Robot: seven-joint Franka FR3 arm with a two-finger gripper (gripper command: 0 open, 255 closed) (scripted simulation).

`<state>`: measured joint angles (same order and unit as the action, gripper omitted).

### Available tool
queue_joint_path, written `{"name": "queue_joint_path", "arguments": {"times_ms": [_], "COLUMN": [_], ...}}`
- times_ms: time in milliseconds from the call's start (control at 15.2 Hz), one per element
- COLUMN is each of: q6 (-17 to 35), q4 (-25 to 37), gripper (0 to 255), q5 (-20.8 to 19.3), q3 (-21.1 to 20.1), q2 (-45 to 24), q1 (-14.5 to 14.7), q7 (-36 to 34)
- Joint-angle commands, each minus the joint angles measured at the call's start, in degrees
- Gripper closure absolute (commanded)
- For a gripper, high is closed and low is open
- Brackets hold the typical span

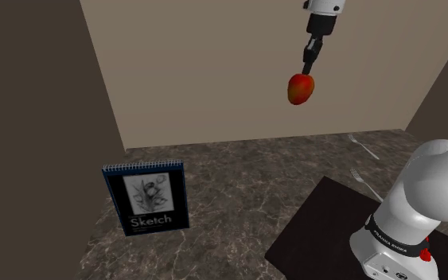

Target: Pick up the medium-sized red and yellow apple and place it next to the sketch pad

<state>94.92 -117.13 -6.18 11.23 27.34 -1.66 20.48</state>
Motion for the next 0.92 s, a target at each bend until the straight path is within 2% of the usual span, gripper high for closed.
{"name": "queue_joint_path", "arguments": {"times_ms": [0,462,858], "q6": [-0.4,-0.7,-0.8], "q4": [-0.8,-1.5,0.3], "gripper": [255,255,255], "q5": [0.5,3.3,5.7], "q3": [-1.9,-9.6,-16.0], "q2": [1.0,1.5,-0.6], "q1": [0.6,3.6,6.2], "q7": [-2.5,-12.3,-20.6]}}
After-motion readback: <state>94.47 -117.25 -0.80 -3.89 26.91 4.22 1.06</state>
